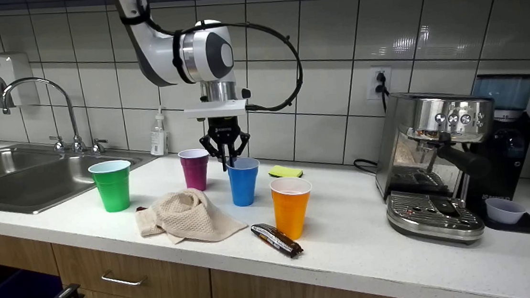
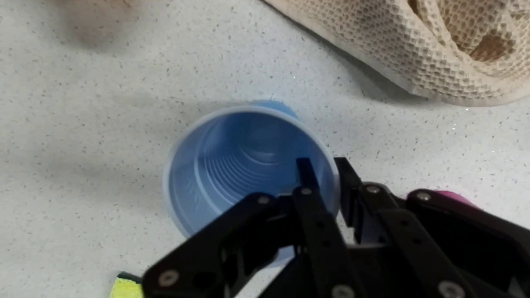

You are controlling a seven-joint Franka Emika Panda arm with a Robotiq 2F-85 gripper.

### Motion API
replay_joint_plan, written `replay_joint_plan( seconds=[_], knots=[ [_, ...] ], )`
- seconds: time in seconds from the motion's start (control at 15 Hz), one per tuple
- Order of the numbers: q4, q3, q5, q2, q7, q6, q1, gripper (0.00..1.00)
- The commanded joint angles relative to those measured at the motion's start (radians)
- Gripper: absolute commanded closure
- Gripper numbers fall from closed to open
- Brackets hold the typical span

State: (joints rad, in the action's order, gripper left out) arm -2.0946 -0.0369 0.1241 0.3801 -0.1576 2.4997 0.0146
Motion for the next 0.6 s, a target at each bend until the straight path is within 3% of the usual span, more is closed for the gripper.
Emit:
replay_joint_plan(
  seconds=[0.0,0.53],
  knots=[
    [0.005,0.002,0.005,-0.007,0.020,0.005,0.004,1.00],
    [-0.023,0.005,-0.011,-0.076,0.004,0.025,0.018,0.99]
  ],
)
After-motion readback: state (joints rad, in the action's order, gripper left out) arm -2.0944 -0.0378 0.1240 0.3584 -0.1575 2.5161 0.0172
